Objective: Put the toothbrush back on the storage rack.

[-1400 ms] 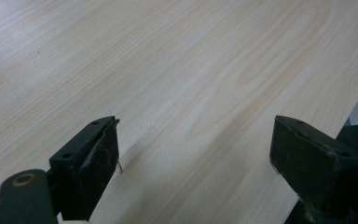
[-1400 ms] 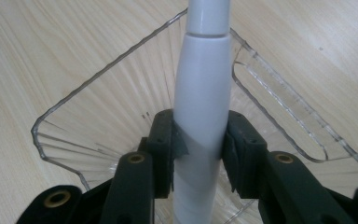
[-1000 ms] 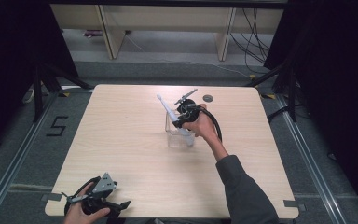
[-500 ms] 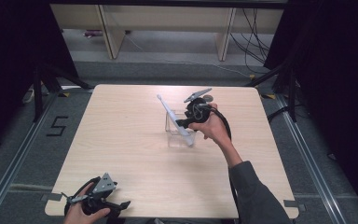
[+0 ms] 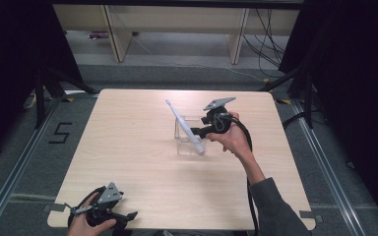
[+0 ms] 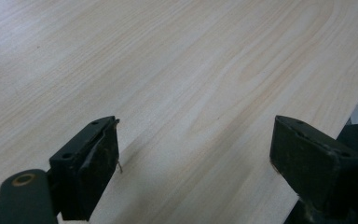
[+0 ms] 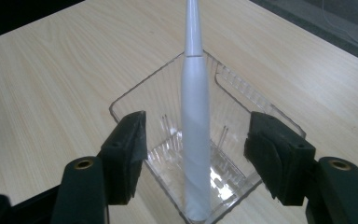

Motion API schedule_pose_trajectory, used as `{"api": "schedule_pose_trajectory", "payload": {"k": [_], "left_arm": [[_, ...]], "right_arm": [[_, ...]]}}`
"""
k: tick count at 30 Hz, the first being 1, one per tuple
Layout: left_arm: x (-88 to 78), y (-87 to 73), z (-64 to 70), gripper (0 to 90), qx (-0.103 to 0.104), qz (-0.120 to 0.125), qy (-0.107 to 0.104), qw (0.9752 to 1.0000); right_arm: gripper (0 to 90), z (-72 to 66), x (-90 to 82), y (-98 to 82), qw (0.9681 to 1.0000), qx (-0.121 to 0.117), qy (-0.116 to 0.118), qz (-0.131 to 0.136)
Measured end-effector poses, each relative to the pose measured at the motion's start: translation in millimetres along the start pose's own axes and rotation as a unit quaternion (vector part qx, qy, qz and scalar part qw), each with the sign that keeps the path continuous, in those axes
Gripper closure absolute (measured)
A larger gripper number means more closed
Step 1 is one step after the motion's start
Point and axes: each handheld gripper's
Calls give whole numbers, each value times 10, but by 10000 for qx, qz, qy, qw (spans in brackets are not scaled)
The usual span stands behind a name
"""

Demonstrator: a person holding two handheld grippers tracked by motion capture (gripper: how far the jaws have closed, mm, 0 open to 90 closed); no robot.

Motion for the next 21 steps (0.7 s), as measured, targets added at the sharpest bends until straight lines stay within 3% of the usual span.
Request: {"api": "schedule_pose_trajectory", "payload": {"k": [8,10,12,13,16,17,18,21], "left_arm": [[-8,1,7,152,15,-30,12,10000],[-11,2,5,151,12,-23,5,10000],[-9,2,0,151,20,-19,10,10000],[-10,1,3,151,0,-13,7,10000],[-19,3,-4,151,39,-20,-4,10000],[-21,3,-6,151,46,-22,-4,10000],[-17,4,-2,151,9,0,-5,10000],[-22,11,-3,151,26,16,-5,10000]], "right_arm": [[376,-8,-107,-106,9998,-46,0,183],[376,-20,-143,-117,9998,47,16,169],[376,-2,-157,-120,9996,-90,8,249],[376,-35,-178,-123,9997,146,-18,196],[376,-20,-201,-132,9997,4,-4,244],[376,-33,-203,-137,9997,87,23,246],[376,-13,-216,-138,9997,-89,-32,234],[376,-26,-227,-163,9998,38,12,211]]}}
Point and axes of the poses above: each handheld gripper's, and its own axes: x roughly forward along the jaws, y roughly out of its top, z roughly to its right, and after that the axes turned 12 degrees about y, right-handed
